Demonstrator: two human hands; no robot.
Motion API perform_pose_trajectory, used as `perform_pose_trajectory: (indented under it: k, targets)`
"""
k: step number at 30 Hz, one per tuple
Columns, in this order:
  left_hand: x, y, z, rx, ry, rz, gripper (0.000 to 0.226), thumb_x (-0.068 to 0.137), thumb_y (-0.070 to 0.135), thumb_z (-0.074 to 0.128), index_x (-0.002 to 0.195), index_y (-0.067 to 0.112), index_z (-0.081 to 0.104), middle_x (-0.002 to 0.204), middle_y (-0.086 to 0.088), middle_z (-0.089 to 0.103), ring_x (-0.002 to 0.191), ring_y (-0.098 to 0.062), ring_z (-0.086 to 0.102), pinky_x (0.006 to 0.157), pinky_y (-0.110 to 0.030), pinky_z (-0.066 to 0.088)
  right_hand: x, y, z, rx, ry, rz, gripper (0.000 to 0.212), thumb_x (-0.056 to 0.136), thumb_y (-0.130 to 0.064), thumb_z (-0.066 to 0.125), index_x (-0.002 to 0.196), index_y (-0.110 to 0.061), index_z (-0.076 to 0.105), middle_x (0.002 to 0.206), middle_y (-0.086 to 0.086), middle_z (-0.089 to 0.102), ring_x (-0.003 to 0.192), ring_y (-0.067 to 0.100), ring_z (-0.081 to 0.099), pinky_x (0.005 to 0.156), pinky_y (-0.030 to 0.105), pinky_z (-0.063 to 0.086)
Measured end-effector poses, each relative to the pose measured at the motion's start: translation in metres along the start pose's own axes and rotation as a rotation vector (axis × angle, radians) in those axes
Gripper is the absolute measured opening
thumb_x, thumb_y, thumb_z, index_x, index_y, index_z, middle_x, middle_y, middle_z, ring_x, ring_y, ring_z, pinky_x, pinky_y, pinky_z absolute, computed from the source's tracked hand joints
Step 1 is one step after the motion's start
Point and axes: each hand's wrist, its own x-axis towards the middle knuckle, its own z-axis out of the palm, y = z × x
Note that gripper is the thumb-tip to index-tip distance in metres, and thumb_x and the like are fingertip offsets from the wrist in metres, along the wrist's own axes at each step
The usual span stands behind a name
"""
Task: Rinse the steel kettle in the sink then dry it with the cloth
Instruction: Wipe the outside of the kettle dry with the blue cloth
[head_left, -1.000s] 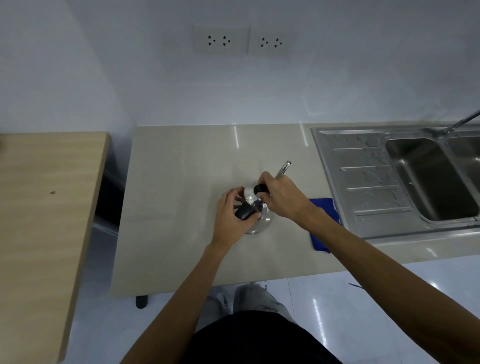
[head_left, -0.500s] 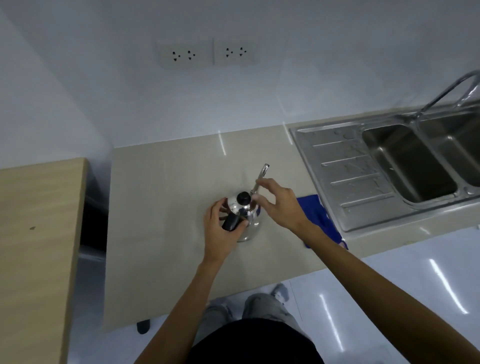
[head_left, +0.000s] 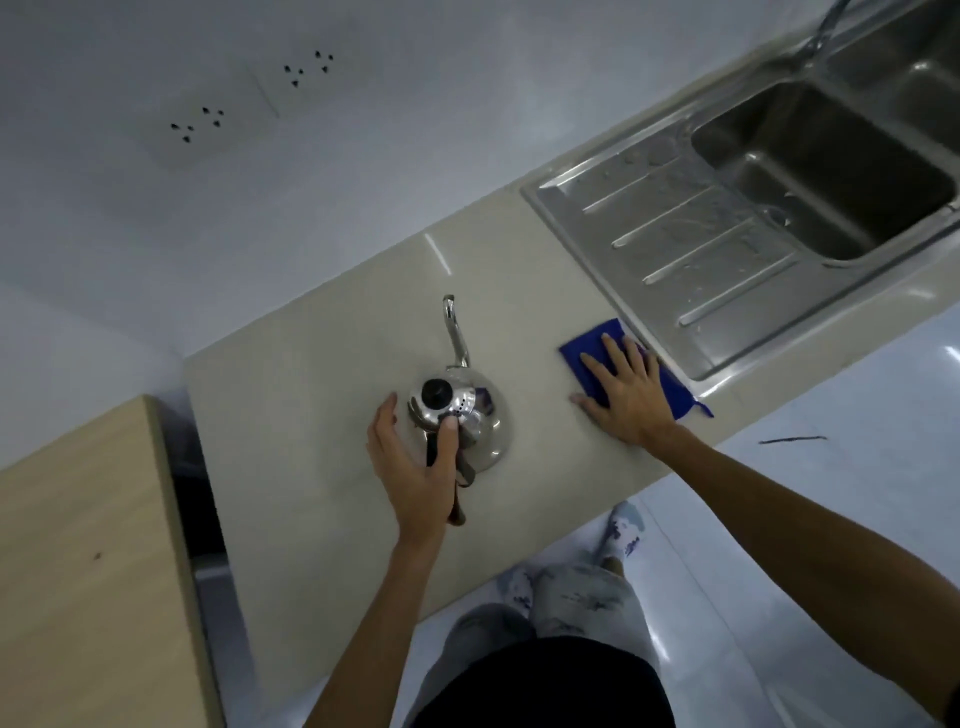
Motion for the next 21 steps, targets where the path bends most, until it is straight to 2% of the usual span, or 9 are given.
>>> perform_pose_trajectory:
  k: [3,5,7,9,12,16,19,21]
  targets:
    - [0.024,0.009,0.0,0.109,-0.117,0.225,0.056,0.09,0.041,0.063,0.137,0.011,0.054,0.138,-0.003,0.056,0.13,-0.016,0.047,0.112,-0.04,0.04,-0.002,-0.005,0.013,-0.016,0.07,0.044,0.065,0.1,-0.063,0.036,0.154,-0.027,0.033,0.166,0.012,0.02,0.152,0.04,0.015,0.119,0.063,0.016]
    - [0.036,0.011,0.004,0.126,-0.18,0.304,0.045,0.092,0.032,0.063,0.13,0.009,0.06,0.13,-0.005,0.062,0.125,-0.022,0.053,0.109,-0.044,0.043,-0.002,-0.007,0.015,-0.01,0.128,0.056,0.056,0.102,-0.054,0.039,0.15,-0.025,0.042,0.162,0.014,0.03,0.149,0.041,0.025,0.115,0.061,0.024]
    - [0.04,0.01,0.006,0.092,-0.183,0.31,0.038,0.091,0.027,0.063,0.124,0.009,0.064,0.123,0.001,0.064,0.12,-0.022,0.057,0.105,-0.046,0.047,-0.001,-0.008,0.017,0.002,0.188,0.064,0.048,0.104,-0.045,0.043,0.145,-0.023,0.048,0.157,0.015,0.038,0.143,0.042,0.033,0.109,0.059,0.031]
    - [0.04,0.008,0.007,0.054,-0.17,0.302,0.036,0.089,0.024,0.065,0.122,0.009,0.065,0.12,0.008,0.063,0.117,-0.014,0.058,0.103,-0.042,0.049,0.0,-0.007,0.02,0.019,0.227,0.079,0.043,0.104,-0.039,0.045,0.143,-0.022,0.051,0.153,0.016,0.042,0.137,0.043,0.037,0.105,0.059,0.035]
    - [0.041,0.005,0.01,0.048,-0.148,0.321,0.033,0.089,0.02,0.067,0.119,0.007,0.066,0.118,0.002,0.066,0.115,-0.007,0.057,0.1,-0.041,0.051,0.003,-0.008,0.023,0.024,0.268,0.106,0.041,0.103,-0.032,0.048,0.141,-0.021,0.051,0.149,0.018,0.045,0.13,0.045,0.042,0.102,0.059,0.037]
    - [0.041,0.001,0.011,0.083,-0.147,0.373,0.033,0.091,0.021,0.066,0.119,0.004,0.066,0.119,-0.006,0.068,0.117,-0.026,0.061,0.099,-0.05,0.05,0.002,-0.01,0.025,0.062,0.299,0.121,0.043,0.1,-0.023,0.054,0.142,-0.019,0.049,0.145,0.019,0.048,0.125,0.045,0.044,0.102,0.058,0.039]
    - [0.038,0.005,0.012,0.032,-0.156,0.32,0.033,0.091,0.022,0.066,0.122,0.009,0.064,0.121,-0.003,0.067,0.117,-0.023,0.062,0.1,-0.047,0.052,0.004,-0.02,0.019,0.213,0.35,0.168,0.046,0.099,-0.017,0.054,0.144,-0.017,0.048,0.138,0.019,0.053,0.116,0.039,0.05,0.098,0.053,0.044]
    - [0.034,0.01,0.012,0.004,-0.16,0.272,0.035,0.092,0.022,0.065,0.125,0.011,0.063,0.123,0.001,0.066,0.116,-0.017,0.062,0.1,-0.039,0.053,0.005,-0.037,0.012,0.395,0.374,0.164,0.042,0.103,-0.025,0.048,0.144,-0.015,0.05,0.132,0.017,0.059,0.111,0.035,0.054,0.097,0.044,0.045]
